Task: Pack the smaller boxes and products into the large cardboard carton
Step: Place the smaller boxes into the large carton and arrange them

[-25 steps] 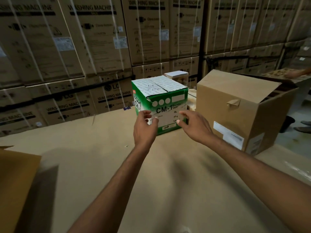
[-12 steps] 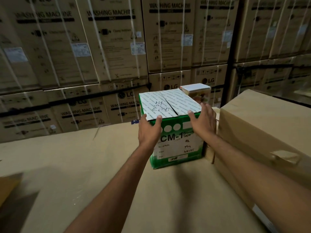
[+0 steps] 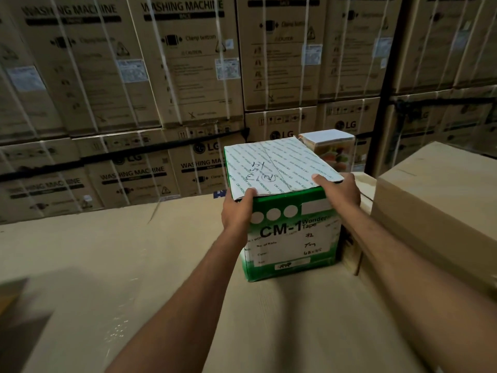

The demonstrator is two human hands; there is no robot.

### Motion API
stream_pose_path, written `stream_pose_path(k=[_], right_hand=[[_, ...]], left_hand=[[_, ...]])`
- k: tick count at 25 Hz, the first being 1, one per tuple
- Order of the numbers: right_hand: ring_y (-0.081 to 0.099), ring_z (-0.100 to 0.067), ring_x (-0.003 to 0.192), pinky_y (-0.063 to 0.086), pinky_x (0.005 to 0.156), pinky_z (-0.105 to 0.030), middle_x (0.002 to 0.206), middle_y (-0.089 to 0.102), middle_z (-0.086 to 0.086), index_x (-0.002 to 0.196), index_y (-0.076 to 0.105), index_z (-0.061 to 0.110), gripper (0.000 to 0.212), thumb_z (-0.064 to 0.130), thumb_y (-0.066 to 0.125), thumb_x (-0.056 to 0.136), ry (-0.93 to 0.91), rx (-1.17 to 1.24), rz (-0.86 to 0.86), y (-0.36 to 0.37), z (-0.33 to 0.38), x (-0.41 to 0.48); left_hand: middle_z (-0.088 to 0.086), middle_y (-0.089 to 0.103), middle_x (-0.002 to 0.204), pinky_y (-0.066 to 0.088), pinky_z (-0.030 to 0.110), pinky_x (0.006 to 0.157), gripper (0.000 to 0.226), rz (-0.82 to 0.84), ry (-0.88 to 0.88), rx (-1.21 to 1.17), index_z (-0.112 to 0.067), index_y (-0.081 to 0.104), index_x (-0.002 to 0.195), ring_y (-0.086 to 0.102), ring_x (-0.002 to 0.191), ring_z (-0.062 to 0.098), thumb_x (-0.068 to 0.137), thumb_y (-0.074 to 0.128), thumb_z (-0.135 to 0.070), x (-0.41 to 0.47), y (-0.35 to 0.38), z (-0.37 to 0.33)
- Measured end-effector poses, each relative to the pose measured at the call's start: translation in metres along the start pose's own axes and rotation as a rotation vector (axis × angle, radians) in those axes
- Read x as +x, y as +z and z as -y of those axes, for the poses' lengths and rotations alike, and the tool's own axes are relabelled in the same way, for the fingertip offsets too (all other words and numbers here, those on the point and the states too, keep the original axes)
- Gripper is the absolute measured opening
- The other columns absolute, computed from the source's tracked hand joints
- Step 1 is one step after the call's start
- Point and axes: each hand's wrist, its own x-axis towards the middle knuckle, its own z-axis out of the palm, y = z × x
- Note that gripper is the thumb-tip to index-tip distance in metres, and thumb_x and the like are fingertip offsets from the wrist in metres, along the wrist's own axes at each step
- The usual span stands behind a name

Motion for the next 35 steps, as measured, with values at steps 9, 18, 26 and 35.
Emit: stream_pose_path(k=[9, 18, 26, 35], right_hand=[[0.061, 0.003, 0.086, 0.05, 0.062, -0.017, 0.099, 0.062, 0.017, 0.12, 0.05, 0.023, 0.055, 0.046, 0.083, 0.082, -0.184, 0.222, 0.018, -0.003, 0.04, -0.143], [0.068, -0.004, 0.094, 0.061, 0.082, -0.035, 0.116, 0.068, 0.007, 0.121, 0.044, 0.027, 0.06, 0.049, 0.083, 0.082, -0.288, 0.318, 0.052, -0.01, 0.086, -0.328], [0.058, -0.007, 0.112, 0.053, 0.088, -0.027, 0.134, 0.061, 0.01, 0.138, 0.061, 0.034, 0.053, 0.054, 0.07, 0.09, -0.49, 0.264, 0.078, -0.027, 0.127, -0.448], [0.056, -0.012, 0.13, 0.053, 0.104, -0.047, 0.142, 0.059, 0.009, 0.131, 0.064, 0.044, 0.072, 0.082, 0.073, 0.071, -0.687, 0.323, 0.247, -0.072, 0.178, -0.548]], left_hand=[[-0.006, 0.078, 0.102, 0.064, 0.044, 0.074, 0.046, -0.158, 0.117, -0.195, -0.047, 0.07, 0.116, 0.074, 0.097, 0.023, 0.07, 0.074, -0.042, -0.084, -0.111, -0.028], [-0.009, 0.077, 0.107, 0.062, 0.053, 0.085, 0.048, -0.23, 0.248, -0.26, -0.045, 0.07, 0.122, 0.074, 0.101, 0.022, 0.075, 0.075, -0.038, -0.21, -0.26, -0.059], [-0.004, 0.076, 0.11, 0.063, 0.05, 0.084, 0.055, -0.26, 0.336, -0.239, -0.039, 0.067, 0.128, 0.073, 0.102, 0.022, 0.073, 0.073, -0.046, -0.296, -0.355, -0.091], [0.003, 0.076, 0.109, 0.063, 0.035, 0.071, 0.043, -0.299, 0.503, -0.259, -0.023, 0.067, 0.128, 0.075, 0.098, 0.025, 0.087, 0.071, -0.034, -0.407, -0.437, -0.154]])
